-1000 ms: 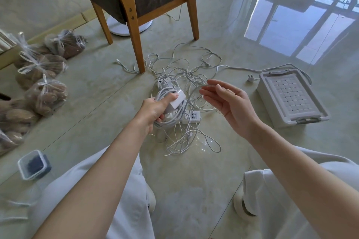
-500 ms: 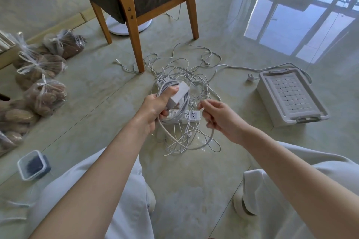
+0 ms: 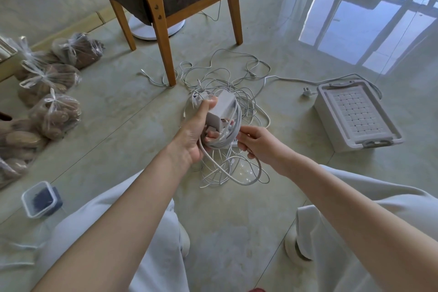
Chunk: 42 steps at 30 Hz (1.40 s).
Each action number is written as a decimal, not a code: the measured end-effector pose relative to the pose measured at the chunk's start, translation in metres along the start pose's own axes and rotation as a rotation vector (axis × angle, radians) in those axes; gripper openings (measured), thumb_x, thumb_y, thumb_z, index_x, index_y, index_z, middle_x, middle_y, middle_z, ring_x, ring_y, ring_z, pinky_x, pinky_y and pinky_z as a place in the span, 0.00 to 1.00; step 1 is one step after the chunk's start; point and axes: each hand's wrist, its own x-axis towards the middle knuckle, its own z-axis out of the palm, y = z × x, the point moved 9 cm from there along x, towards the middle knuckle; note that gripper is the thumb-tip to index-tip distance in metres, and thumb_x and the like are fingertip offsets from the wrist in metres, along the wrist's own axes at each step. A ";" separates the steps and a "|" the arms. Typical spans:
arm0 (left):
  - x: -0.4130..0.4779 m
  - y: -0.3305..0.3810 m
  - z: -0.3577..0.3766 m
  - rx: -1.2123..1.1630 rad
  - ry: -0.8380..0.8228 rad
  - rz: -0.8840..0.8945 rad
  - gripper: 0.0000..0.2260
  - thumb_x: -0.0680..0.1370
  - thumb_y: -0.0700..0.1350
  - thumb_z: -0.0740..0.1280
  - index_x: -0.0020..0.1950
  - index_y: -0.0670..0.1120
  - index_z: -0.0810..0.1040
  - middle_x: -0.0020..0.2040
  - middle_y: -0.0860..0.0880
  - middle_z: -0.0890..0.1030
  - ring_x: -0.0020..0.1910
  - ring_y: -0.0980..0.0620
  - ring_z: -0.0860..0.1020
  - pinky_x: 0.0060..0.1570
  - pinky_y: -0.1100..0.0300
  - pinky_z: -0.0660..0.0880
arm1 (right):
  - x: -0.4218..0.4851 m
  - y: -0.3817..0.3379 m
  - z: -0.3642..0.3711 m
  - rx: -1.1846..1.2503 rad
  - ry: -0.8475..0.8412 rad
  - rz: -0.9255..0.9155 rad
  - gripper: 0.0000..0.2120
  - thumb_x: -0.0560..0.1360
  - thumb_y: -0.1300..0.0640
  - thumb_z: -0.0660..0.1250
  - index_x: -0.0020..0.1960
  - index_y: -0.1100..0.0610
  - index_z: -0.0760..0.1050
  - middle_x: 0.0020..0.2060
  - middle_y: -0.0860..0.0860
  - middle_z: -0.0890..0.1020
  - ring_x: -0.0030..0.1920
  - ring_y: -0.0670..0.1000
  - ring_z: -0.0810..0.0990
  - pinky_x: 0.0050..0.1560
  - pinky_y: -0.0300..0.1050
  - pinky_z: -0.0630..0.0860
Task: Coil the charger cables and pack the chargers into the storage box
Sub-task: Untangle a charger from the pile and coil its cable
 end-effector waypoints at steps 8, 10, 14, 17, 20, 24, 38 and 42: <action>-0.001 -0.001 0.001 0.190 0.078 0.063 0.14 0.74 0.56 0.67 0.43 0.46 0.76 0.24 0.52 0.69 0.18 0.59 0.63 0.17 0.71 0.59 | 0.000 0.005 0.003 0.265 -0.004 0.000 0.10 0.78 0.68 0.58 0.51 0.58 0.76 0.43 0.52 0.80 0.42 0.45 0.76 0.47 0.35 0.71; -0.001 -0.005 0.004 0.287 0.084 0.094 0.16 0.73 0.57 0.68 0.44 0.44 0.77 0.25 0.52 0.71 0.20 0.58 0.64 0.17 0.69 0.60 | -0.001 0.007 -0.005 0.282 0.095 0.015 0.09 0.76 0.70 0.60 0.49 0.57 0.73 0.40 0.50 0.81 0.39 0.45 0.77 0.41 0.32 0.72; -0.001 -0.004 0.004 0.323 0.096 0.114 0.16 0.73 0.56 0.69 0.46 0.43 0.76 0.25 0.52 0.71 0.21 0.57 0.64 0.18 0.69 0.59 | -0.002 0.010 -0.011 0.275 0.182 0.016 0.09 0.75 0.68 0.64 0.53 0.58 0.70 0.40 0.48 0.82 0.39 0.45 0.78 0.35 0.29 0.72; 0.000 0.000 0.002 0.263 0.091 0.114 0.15 0.73 0.56 0.68 0.44 0.43 0.75 0.23 0.52 0.71 0.19 0.58 0.64 0.18 0.70 0.59 | -0.004 0.002 -0.011 0.307 0.152 -0.050 0.15 0.75 0.66 0.60 0.59 0.56 0.64 0.44 0.49 0.82 0.44 0.48 0.79 0.46 0.36 0.74; 0.000 0.003 0.001 0.267 0.102 0.130 0.15 0.74 0.56 0.68 0.36 0.45 0.76 0.23 0.53 0.71 0.20 0.57 0.64 0.18 0.69 0.59 | -0.009 -0.005 -0.002 0.204 0.103 -0.125 0.21 0.74 0.54 0.62 0.64 0.52 0.60 0.51 0.50 0.81 0.51 0.49 0.81 0.56 0.44 0.76; 0.001 -0.003 0.003 0.321 0.090 0.100 0.15 0.73 0.58 0.68 0.39 0.45 0.77 0.26 0.52 0.71 0.21 0.57 0.65 0.19 0.69 0.60 | -0.016 -0.004 -0.008 0.027 0.286 -0.134 0.21 0.75 0.47 0.64 0.62 0.53 0.62 0.46 0.53 0.82 0.47 0.50 0.81 0.52 0.46 0.76; 0.011 -0.022 0.000 0.297 0.069 -0.007 0.15 0.73 0.58 0.67 0.42 0.47 0.74 0.29 0.51 0.69 0.18 0.59 0.63 0.17 0.71 0.58 | -0.024 0.003 -0.005 -0.025 0.420 -0.156 0.02 0.75 0.54 0.65 0.47 0.50 0.72 0.31 0.48 0.75 0.29 0.46 0.67 0.32 0.39 0.66; 0.014 -0.021 0.000 0.307 0.064 0.030 0.14 0.74 0.56 0.67 0.45 0.46 0.76 0.27 0.51 0.72 0.18 0.59 0.63 0.17 0.70 0.57 | -0.027 0.006 -0.004 -0.100 0.505 -0.159 0.05 0.75 0.54 0.62 0.51 0.50 0.74 0.45 0.50 0.75 0.47 0.53 0.75 0.48 0.49 0.74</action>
